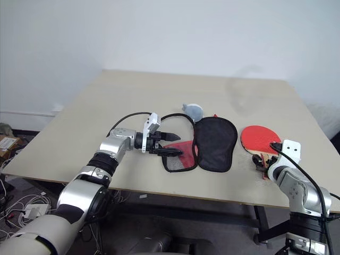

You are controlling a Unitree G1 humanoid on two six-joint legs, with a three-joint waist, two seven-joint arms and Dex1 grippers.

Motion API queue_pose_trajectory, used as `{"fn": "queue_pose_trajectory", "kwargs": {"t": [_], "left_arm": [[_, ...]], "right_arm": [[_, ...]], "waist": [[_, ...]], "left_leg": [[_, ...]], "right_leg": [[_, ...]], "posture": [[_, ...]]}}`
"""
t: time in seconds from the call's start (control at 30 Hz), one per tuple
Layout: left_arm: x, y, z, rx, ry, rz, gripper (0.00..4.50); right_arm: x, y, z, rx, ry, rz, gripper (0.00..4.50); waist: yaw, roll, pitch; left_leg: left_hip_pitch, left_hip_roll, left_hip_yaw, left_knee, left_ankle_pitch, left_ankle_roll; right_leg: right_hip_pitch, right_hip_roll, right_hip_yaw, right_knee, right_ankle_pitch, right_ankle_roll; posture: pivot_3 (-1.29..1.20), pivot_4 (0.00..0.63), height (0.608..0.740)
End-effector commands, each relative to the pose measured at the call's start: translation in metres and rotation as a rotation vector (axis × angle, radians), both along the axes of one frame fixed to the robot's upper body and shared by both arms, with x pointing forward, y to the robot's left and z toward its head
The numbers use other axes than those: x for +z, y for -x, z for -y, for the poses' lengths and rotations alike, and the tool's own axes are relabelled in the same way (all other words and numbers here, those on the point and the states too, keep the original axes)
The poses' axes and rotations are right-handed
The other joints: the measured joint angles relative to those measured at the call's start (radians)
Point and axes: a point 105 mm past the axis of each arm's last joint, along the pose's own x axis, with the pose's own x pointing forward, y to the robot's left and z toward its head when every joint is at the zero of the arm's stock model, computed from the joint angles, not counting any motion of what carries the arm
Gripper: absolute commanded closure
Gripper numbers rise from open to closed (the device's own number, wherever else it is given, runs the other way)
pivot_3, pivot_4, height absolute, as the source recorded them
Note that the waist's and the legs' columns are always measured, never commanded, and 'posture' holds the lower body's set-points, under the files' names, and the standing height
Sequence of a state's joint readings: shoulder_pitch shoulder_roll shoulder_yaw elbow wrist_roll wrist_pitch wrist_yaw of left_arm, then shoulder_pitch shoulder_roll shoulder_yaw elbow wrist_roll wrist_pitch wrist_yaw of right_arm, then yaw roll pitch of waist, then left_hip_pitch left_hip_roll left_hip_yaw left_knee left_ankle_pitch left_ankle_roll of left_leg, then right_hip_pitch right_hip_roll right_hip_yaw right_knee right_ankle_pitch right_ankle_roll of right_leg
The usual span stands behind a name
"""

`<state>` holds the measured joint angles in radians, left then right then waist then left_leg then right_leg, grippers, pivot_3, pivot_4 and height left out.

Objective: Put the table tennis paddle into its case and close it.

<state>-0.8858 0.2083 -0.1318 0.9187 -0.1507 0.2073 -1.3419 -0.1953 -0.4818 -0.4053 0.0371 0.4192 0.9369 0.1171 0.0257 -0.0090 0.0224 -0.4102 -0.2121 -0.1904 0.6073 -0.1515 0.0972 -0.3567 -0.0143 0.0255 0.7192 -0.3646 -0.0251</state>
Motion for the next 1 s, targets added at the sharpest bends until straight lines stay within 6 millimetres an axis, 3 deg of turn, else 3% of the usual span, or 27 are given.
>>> {"fn": "queue_pose_trajectory", "kwargs": {"t": [0.03, 0.1, 0.2, 0.43, 0.5, 0.63, 0.77, 0.87, 1.0], "left_arm": [[0.01, -0.004, 0.0, 0.002, 0.016, 0.002, 0.02], [0.01, -0.005, 0.0, 0.0, 0.009, 0.003, 0.02], [0.008, -0.004, -0.001, -0.01, -0.008, 0.009, 0.0], [0.005, -0.003, -0.003, -0.009, -0.007, -0.015, 0.0], [0.006, -0.003, -0.003, -0.008, -0.01, -0.018, 0.0], [0.003, -0.003, -0.005, -0.001, -0.023, -0.029, 0.0], [0.004, -0.006, -0.006, 0.011, -0.023, -0.031, 0.0], [0.016, 0.026, -0.039, -0.044, 0.003, -0.009, 0.0], [0.02, 0.046, -0.045, -0.044, -0.012, -0.012, 0.0]], "right_arm": [[0.009, -0.008, 0.002, 0.001, 0.036, 0.012, 0.0], [0.008, -0.009, -0.001, 0.011, 0.038, 0.009, 0.0], [0.006, -0.011, -0.004, 0.015, 0.051, 0.003, 0.58], [0.005, -0.01, -0.007, 0.01, 0.063, 0.016, 2.9], [0.009, -0.011, -0.005, 0.002, 0.083, 0.04, 3.35], [0.034, -0.018, -0.003, -0.009, 0.151, 0.156, 3.35], [0.066, -0.028, -0.024, 0.007, 0.123, 0.269, 3.35], [0.082, -0.038, -0.048, 0.028, 0.087, 0.319, 3.35], [0.085, -0.05, -0.086, 0.007, -0.101, 0.336, 3.35]], "waist": [[0.0, 0.0, 0.0], [-0.001, 0.0, 0.0], [-0.001, 0.0, 0.0], [-0.006, 0.0, 0.0], [-0.012, 0.0, 0.0], [-0.012, 0.001, 0.0], [-0.018, 0.002, 0.0], [-0.049, 0.002, 0.0], [-0.064, 0.003, 0.0]], "left_leg": [[0.0, 0.0, 0.0, 0.0, 0.0, 0.0], [0.0, 0.0, 0.0, 0.001, 0.0, 0.0], [0.0, 0.0, 0.0, 0.002, -0.001, 0.002], [0.0, 0.0, 0.0, 0.004, -0.003, 0.005], [0.0, 0.0, 0.0, 0.004, -0.003, 0.005], [0.0, 0.0, 0.0, 0.004, -0.003, 0.005], [0.0, 0.0, 0.0, 0.003, -0.003, 0.005], [0.0, 0.0, 0.001, 0.0, -0.002, 0.003], [0.0, 0.002, 0.008, -0.01, 0.004, -0.005]], "right_leg": [[0.0, 0.0, 0.0, 0.0, 0.0, 0.0], [0.0, 0.0, 0.0, 0.001, 0.0, 0.0], [0.0, 0.0, 0.0, 0.003, 0.0, 0.0], [0.0, 0.0, 0.0, 0.006, 0.0, 0.0], [0.0, 0.0, 0.0, 0.006, 0.0, 0.0], [-0.001, 0.0, 0.0, 0.006, 0.0, 0.0], [-0.002, 0.0, 0.0, 0.006, 0.0, 0.0], [-0.005, 0.0, 0.002, 0.008, 0.0, 0.0], [-0.01, 0.001, 0.01, 0.009, 0.0, -0.001]], "posture": [[0.0, 0.0, 0.74], [0.0, 0.0, 0.74], [0.0, 0.0, 0.74], [0.0, 0.0, 0.74], [0.0, 0.0, 0.74], [0.0, 0.0, 0.74], [0.0, 0.0, 0.74], [0.0, 0.0, 0.74], [0.0, 0.0, 0.74]]}}
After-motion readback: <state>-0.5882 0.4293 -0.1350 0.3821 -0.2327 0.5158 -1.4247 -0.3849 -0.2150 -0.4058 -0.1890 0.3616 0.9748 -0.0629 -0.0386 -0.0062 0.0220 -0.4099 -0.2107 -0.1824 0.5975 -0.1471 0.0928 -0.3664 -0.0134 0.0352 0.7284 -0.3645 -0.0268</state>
